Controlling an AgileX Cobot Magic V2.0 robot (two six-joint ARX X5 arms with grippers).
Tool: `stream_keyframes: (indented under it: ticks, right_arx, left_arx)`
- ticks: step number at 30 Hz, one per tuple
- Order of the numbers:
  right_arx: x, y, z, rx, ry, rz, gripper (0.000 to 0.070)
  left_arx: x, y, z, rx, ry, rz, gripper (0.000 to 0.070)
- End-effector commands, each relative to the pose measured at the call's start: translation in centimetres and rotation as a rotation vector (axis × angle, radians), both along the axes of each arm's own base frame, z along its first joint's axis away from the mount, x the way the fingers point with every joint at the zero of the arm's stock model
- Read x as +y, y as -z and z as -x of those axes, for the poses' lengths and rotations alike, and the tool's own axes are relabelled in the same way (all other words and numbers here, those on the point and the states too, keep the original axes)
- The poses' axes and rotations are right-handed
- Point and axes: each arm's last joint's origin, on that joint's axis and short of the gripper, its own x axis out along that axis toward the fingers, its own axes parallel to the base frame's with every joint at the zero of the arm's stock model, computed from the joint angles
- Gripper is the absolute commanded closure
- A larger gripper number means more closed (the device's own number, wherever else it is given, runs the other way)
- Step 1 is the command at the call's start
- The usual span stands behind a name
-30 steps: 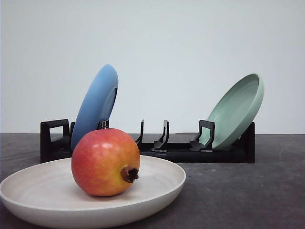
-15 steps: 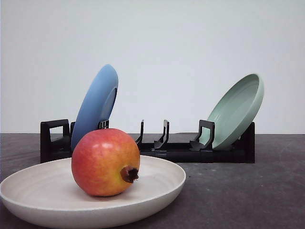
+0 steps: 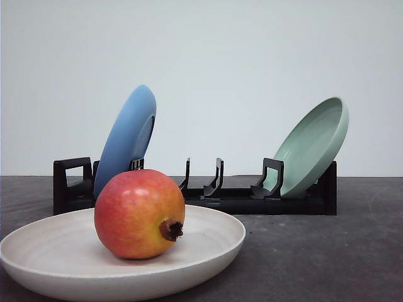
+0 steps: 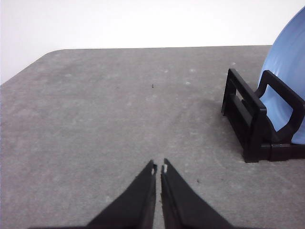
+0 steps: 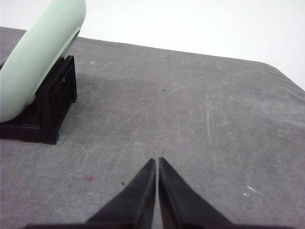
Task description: Place pomegranate in white plate
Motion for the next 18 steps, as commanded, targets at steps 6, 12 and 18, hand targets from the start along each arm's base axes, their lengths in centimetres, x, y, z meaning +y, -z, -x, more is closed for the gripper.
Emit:
stream_keyframes:
  ticks: [6,12,18]
  right_arx:
    - [0.01,0.01,-0.02,-0.007,-0.001,0.005,0.0698]
    - [0.01,0.01,-0.02,-0.007,-0.001,0.005,0.0698]
    - [0.01,0.01,-0.02,-0.007,-0.001,0.005,0.0698]
  left_arx:
    - [-0.01,0.4,-0.04,0.013,0.001,-0.007,0.07]
    - [-0.01,0.4,-0.04,0.013,0.001,-0.007,0.07]
    - [-0.01,0.39,-0.04,0.013,0.001,-0.008,0.07]
